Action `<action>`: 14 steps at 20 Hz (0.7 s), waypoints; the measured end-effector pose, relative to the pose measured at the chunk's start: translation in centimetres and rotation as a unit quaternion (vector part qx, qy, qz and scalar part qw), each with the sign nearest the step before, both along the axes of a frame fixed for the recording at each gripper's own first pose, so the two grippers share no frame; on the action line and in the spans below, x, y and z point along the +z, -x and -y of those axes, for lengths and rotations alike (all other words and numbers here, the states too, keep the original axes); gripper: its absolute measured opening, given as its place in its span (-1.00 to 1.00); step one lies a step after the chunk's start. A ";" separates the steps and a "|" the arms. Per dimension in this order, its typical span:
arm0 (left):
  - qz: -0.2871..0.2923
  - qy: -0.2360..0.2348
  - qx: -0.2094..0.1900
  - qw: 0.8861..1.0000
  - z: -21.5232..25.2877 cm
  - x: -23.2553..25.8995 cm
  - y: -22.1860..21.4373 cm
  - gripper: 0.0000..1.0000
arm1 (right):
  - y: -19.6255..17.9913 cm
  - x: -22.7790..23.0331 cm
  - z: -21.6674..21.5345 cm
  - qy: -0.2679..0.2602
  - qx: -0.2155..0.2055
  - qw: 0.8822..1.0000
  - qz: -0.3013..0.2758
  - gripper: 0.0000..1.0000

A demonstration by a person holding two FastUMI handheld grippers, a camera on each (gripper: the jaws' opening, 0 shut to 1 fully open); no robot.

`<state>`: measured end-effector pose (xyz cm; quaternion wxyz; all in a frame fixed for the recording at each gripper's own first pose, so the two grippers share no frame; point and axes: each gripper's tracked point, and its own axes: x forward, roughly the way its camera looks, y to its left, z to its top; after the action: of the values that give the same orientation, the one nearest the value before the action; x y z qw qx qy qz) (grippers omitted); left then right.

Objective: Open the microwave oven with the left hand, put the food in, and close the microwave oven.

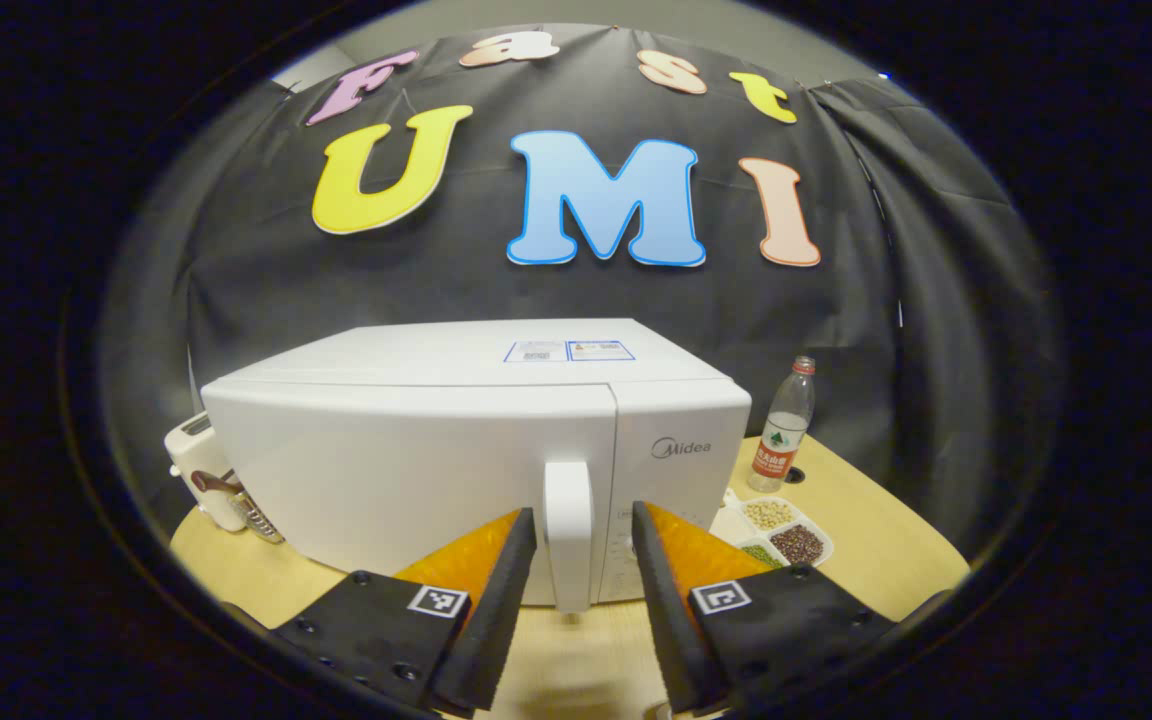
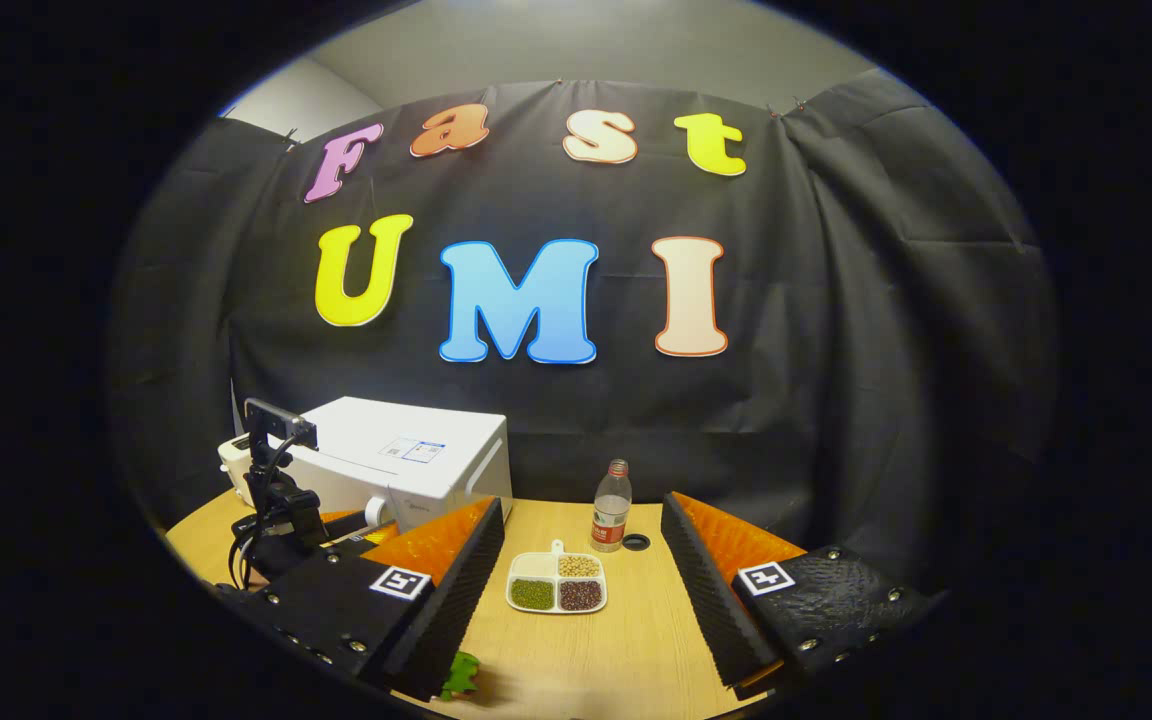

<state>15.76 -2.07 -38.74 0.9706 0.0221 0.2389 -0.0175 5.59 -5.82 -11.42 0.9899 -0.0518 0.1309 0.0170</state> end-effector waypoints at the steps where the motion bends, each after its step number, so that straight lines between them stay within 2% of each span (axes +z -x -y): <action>1: -0.003 -0.009 0.004 1.000 -0.4 -0.5 -0.4 0.11 | -0.3 -0.3 0.3 -0.001 0.000 1.000 -0.004 0.92; 3: -0.008 -0.001 0.006 1.000 -0.7 -0.7 -0.4 -0.27 | -0.5 -0.6 0.6 -0.004 0.001 1.000 -0.009 0.92; 4: -0.015 0.002 0.005 1.000 -0.6 -0.8 -0.3 -0.27 | -0.7 -0.8 0.7 -0.005 0.002 1.000 -0.010 0.92; 5: -0.014 0.001 0.003 1.000 -0.6 -0.8 -0.4 -0.48 | -0.9 -0.8 0.7 -0.008 0.005 1.000 -0.010 0.92; 6: -0.021 -0.002 0.002 1.000 -0.5 -0.7 -0.4 -0.47 | -1.0 -1.0 0.6 -0.011 0.009 1.000 -0.011 0.92; 7: -0.021 -0.003 0.002 1.000 -0.5 -0.7 -0.4 -0.65 | -1.1 -1.2 0.5 -0.015 0.013 1.000 -0.013 0.92; 9: -0.033 0.003 0.000 0.999 -0.4 -0.5 -0.1 -0.70 | -1.3 -1.5 0.0 -0.026 0.024 0.999 -0.016 0.92; 11: -0.040 -0.003 -0.004 0.999 -0.6 -0.6 0.0 -0.84 | -1.4 -2.0 -0.4 -0.036 0.033 0.999 -0.019 0.92; 13: -0.056 0.003 -0.007 0.998 -0.5 -0.6 0.5 -0.84 | -1.2 -2.1 -0.4 -0.036 0.024 0.999 -0.024 0.92; 14: -0.071 0.005 -0.010 0.997 -0.6 -0.9 2.1 -0.84 | -0.9 -1.8 -0.4 -0.037 0.017 0.999 -0.020 0.92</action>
<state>13.69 -1.51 -39.62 0.9510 0.0180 0.3072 -0.0296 6.54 -5.45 -13.19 0.9879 -0.0173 0.1489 0.0394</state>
